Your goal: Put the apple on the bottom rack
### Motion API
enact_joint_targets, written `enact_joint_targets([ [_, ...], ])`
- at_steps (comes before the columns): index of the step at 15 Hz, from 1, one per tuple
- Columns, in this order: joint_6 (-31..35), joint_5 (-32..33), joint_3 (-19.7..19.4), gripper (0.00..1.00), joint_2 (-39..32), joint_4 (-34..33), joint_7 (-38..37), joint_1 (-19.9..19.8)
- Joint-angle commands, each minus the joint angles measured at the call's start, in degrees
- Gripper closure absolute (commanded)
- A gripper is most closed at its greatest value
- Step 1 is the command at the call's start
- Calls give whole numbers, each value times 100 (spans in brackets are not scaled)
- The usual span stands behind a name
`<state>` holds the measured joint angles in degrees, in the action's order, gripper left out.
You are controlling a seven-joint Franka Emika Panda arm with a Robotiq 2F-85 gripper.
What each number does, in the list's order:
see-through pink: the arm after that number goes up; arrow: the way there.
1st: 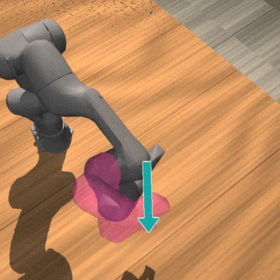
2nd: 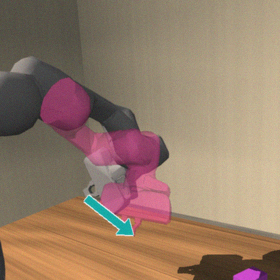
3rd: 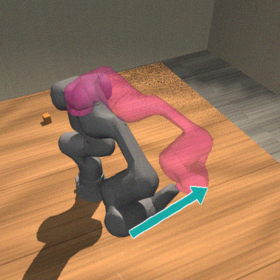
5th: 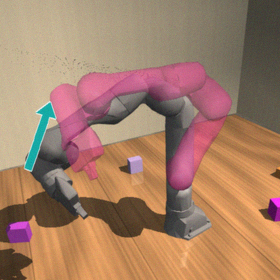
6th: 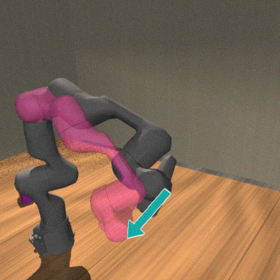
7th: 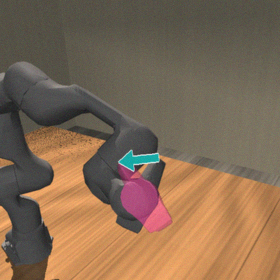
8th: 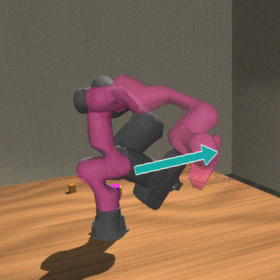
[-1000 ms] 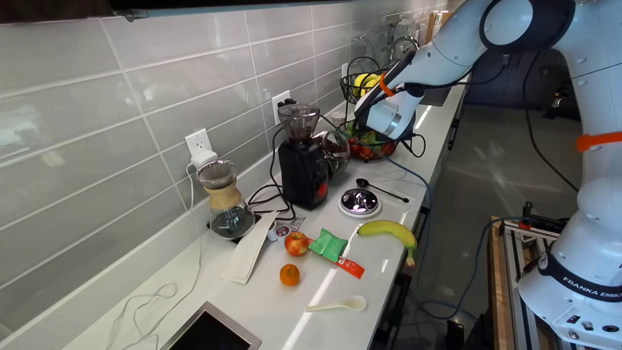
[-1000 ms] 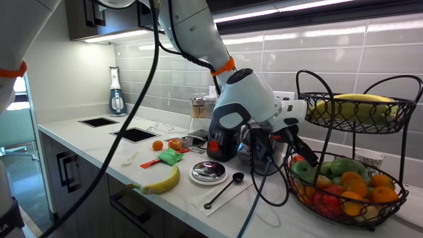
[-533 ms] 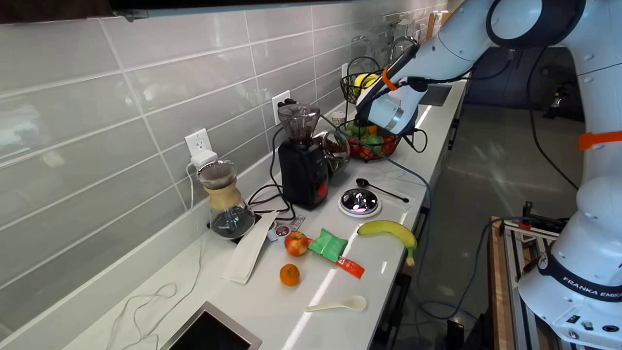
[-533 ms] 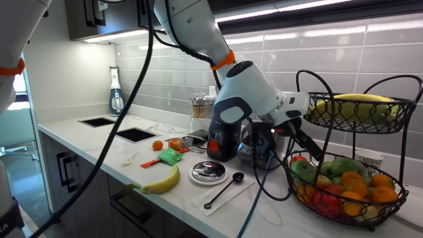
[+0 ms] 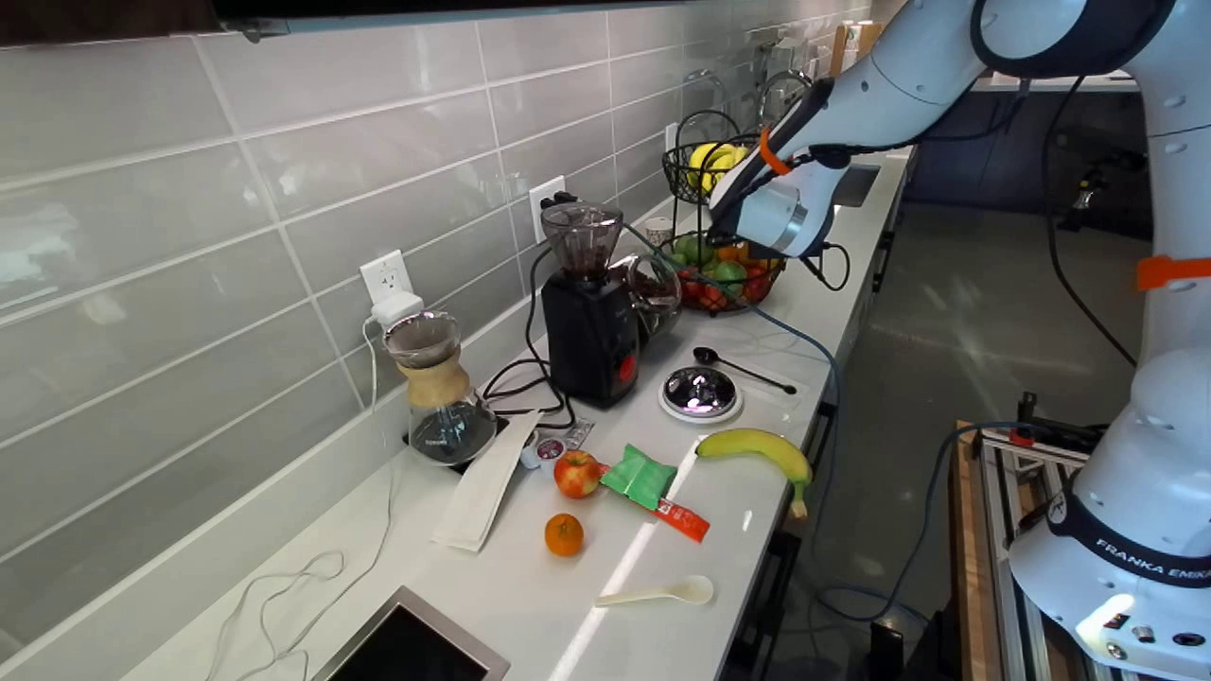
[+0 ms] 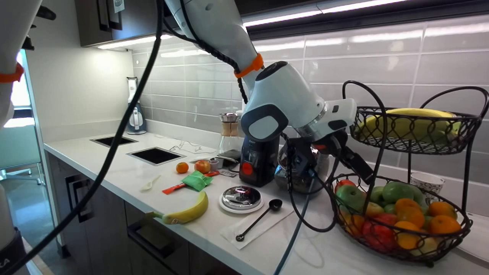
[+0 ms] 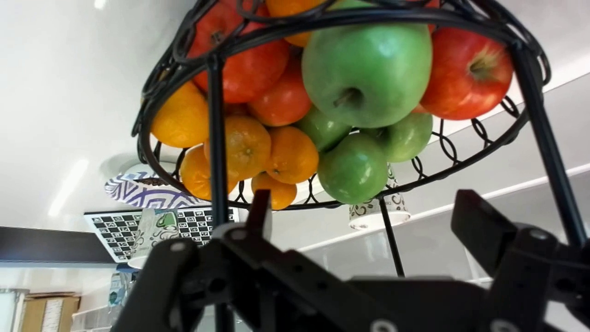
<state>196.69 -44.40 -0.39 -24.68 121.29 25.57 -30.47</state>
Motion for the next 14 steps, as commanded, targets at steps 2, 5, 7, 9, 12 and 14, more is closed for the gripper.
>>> enact_joint_targets([
  [2, -681, 1309, -1159, 0, 381, 560, -1339, 782],
  [5, -1013, 2024, -1423, 0, 453, 576, -2036, 914],
  [7, -1316, 1638, -1266, 0, 509, 487, -1699, 814],
  [9, -1611, 1646, -1277, 0, 569, 469, -1700, 807],
  [12, -2081, 1697, -1349, 0, 683, 457, -1701, 820],
  [14, -2235, 1773, -1528, 0, 689, 438, -1800, 918],
])
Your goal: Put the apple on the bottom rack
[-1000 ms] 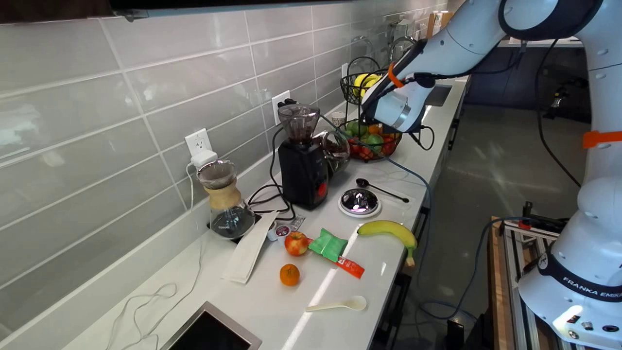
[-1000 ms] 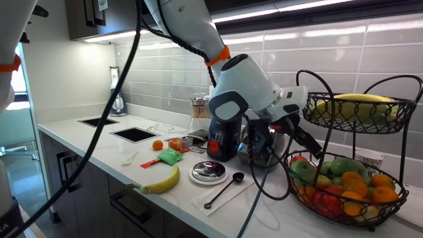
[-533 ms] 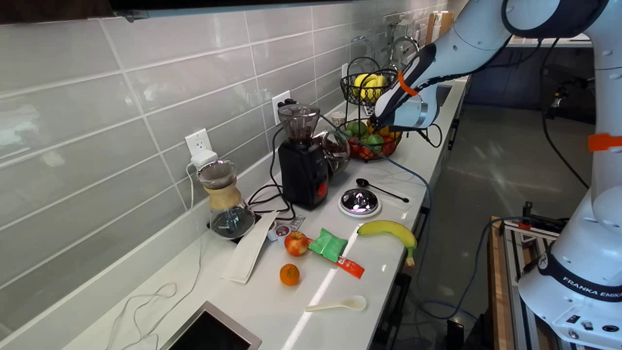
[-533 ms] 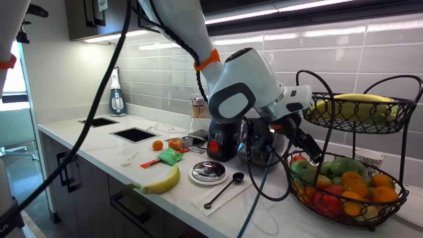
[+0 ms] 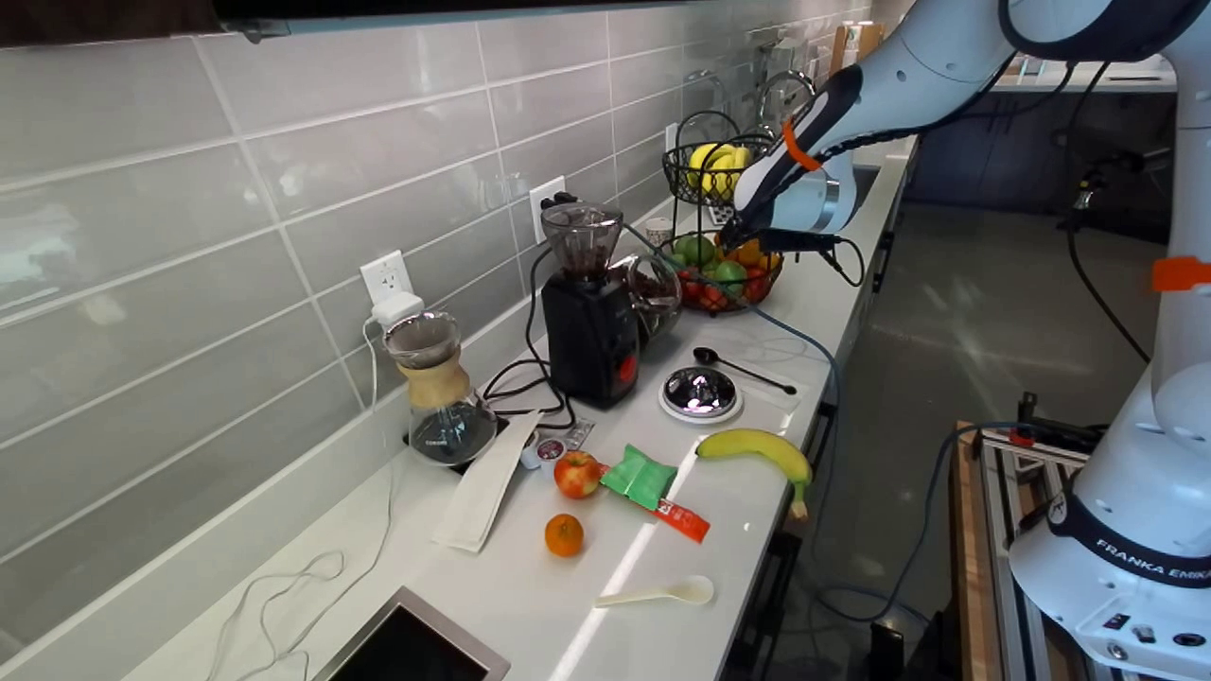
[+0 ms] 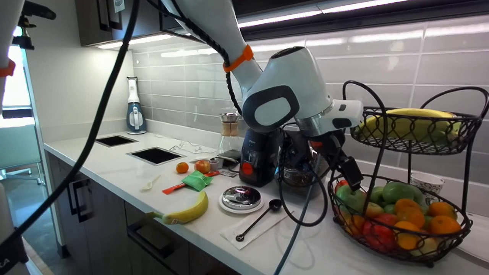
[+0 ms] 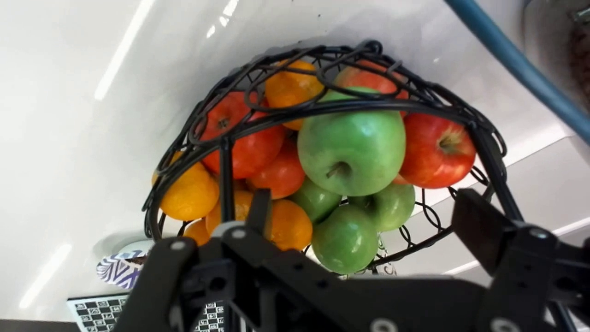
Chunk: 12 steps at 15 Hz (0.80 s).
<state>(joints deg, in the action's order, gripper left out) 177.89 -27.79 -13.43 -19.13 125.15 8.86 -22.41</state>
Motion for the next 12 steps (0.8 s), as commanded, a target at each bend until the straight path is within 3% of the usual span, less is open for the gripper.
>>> enact_joint_targets([
  [1, -400, 141, -283, 0, 147, 54, -137, 135],
  [12, -931, 296, -541, 0, 322, 120, -71, 315],
])
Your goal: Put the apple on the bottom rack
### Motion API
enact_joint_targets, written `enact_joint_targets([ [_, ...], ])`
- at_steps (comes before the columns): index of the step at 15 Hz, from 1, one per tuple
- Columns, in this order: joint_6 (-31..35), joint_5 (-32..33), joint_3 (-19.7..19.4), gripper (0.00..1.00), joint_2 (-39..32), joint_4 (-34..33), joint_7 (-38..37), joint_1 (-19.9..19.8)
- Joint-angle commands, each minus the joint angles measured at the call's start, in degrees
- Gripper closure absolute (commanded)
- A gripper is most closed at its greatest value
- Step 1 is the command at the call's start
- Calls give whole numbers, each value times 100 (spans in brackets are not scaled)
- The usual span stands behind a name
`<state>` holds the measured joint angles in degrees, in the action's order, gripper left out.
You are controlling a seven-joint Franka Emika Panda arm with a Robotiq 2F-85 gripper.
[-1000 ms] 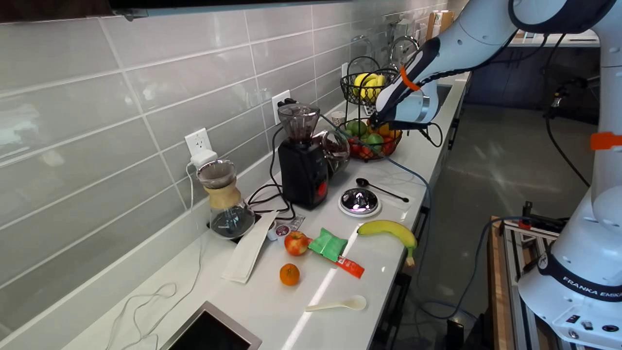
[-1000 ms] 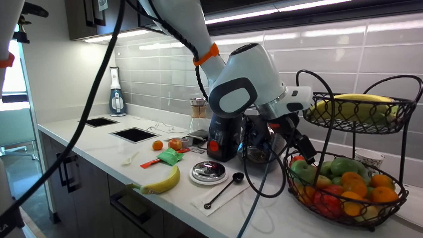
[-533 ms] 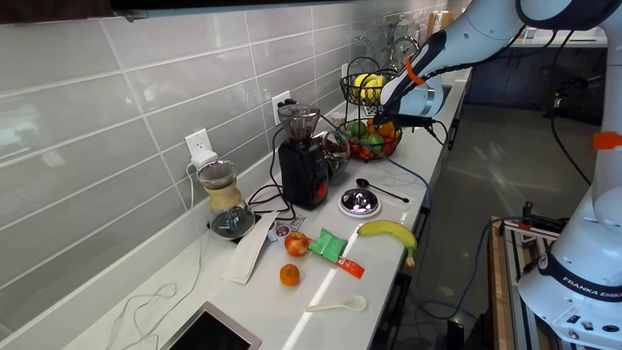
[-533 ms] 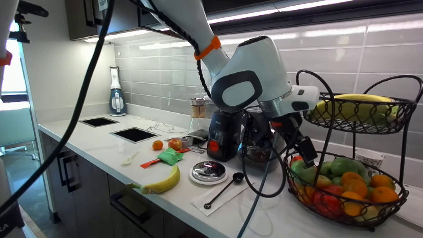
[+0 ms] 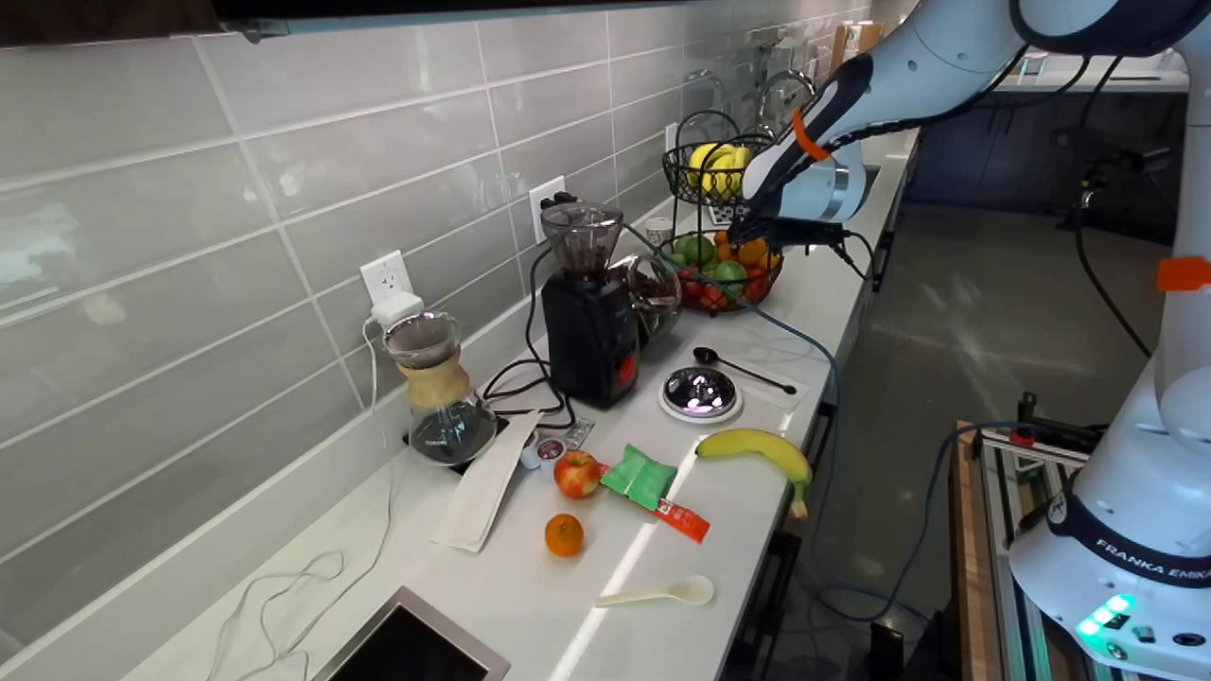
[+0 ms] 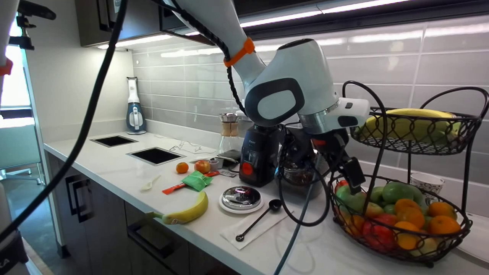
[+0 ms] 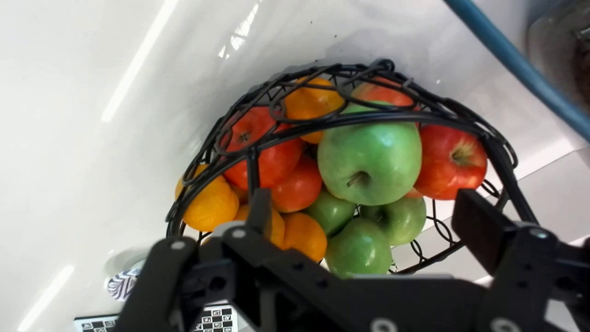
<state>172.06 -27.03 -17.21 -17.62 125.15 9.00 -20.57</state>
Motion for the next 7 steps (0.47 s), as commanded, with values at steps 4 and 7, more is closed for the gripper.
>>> enact_joint_targets([
  [4, -449, 316, -178, 0, 192, 128, -49, 181],
  [7, -270, 163, -71, 0, 56, 3, 14, 108],
])
